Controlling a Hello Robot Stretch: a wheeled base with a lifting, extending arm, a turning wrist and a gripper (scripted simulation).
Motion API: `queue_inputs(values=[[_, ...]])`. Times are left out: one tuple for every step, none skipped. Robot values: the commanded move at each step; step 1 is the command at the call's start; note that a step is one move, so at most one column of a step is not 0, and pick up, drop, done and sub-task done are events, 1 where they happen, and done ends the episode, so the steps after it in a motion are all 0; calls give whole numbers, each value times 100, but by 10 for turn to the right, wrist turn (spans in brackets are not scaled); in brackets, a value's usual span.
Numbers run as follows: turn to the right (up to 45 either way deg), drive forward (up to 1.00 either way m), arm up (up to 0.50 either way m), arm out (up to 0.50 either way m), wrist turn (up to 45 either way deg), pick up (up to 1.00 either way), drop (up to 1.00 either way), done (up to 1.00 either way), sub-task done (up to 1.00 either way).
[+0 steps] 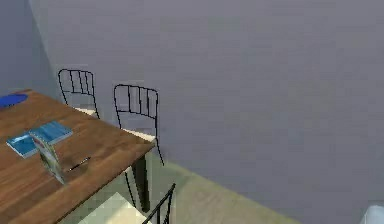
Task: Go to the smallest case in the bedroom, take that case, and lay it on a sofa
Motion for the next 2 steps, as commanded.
queue_inputs(values=[[-450,0,0,0,0,0,0,0,0],[-420,0,0,0,0,0,0,0,0]])
